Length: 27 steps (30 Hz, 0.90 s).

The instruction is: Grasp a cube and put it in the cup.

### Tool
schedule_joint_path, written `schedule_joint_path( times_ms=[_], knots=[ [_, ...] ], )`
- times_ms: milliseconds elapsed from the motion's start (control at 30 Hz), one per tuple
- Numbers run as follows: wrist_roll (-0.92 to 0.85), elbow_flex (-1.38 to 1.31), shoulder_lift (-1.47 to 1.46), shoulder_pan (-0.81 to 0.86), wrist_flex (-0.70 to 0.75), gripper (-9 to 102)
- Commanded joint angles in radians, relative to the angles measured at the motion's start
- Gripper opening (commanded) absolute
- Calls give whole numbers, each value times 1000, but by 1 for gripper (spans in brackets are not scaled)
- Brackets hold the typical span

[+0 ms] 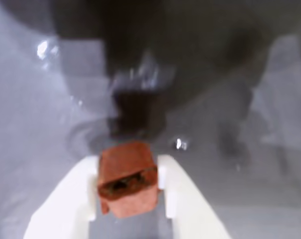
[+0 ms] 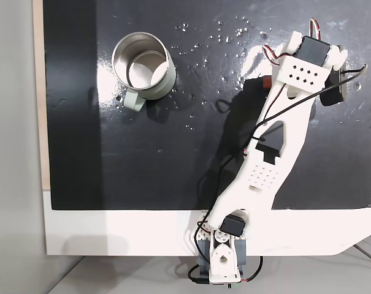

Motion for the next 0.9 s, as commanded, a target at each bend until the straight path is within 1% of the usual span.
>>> schedule_joint_path(
  times_ms=[0,500,633,867],
  knots=[
    [23,29,181,-32,14,5],
    [44,273,790,-114,14,6],
    [49,330,844,-133,14,6],
    [95,296,827,-224,12,6]
  ],
)
